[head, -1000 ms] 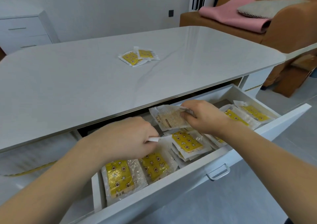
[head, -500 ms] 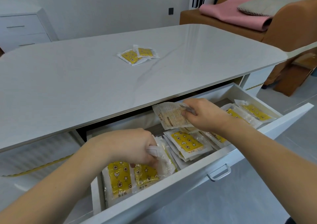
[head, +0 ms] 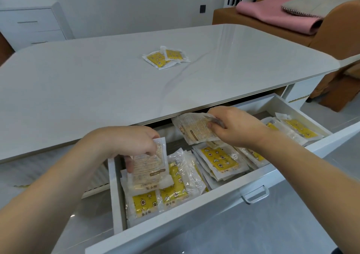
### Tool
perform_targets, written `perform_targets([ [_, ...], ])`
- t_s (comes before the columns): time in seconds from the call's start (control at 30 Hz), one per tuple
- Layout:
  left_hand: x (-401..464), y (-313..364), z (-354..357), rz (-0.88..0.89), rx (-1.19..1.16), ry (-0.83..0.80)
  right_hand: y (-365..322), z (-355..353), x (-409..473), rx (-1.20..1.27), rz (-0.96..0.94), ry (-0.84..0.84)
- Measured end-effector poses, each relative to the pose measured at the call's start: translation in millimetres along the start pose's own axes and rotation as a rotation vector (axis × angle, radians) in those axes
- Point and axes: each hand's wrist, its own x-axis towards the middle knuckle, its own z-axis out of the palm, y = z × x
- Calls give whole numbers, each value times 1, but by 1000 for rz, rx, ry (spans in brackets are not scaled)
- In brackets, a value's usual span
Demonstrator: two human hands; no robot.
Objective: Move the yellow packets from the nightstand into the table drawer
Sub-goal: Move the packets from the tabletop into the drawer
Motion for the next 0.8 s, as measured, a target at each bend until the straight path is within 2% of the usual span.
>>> perform_targets([
  [0.07, -1, -11, -1, -65, -64, -71, -5, -1, 0, 2, -30, 0],
  [0.17, 0, -20, 5, -93, -28, -216, -9, -2, 1, 13, -53, -7],
  [0.3, 1, -18, 14, -78, 5, -228, -15, -5, 3, 60, -38, -2],
  [0.43, -17, -12, 2, 8, -21, -91, -20, -7, 4, 74, -1, -37],
  [0.57, -44, 5, -9, 42, 430, 147, -18, -3, 5, 64, 19, -73],
  [0.63, -46, 11, 4, 70, 603, 206, -18, -2, 5, 70, 24, -77],
  [0.7, -39, 15, 26, 84, 748, 94, -18, -1, 6, 61, 23, -67],
  [0.8, -30, 19, 46, -21, 804, -226, -18, -1, 7, 67, 26, -61],
])
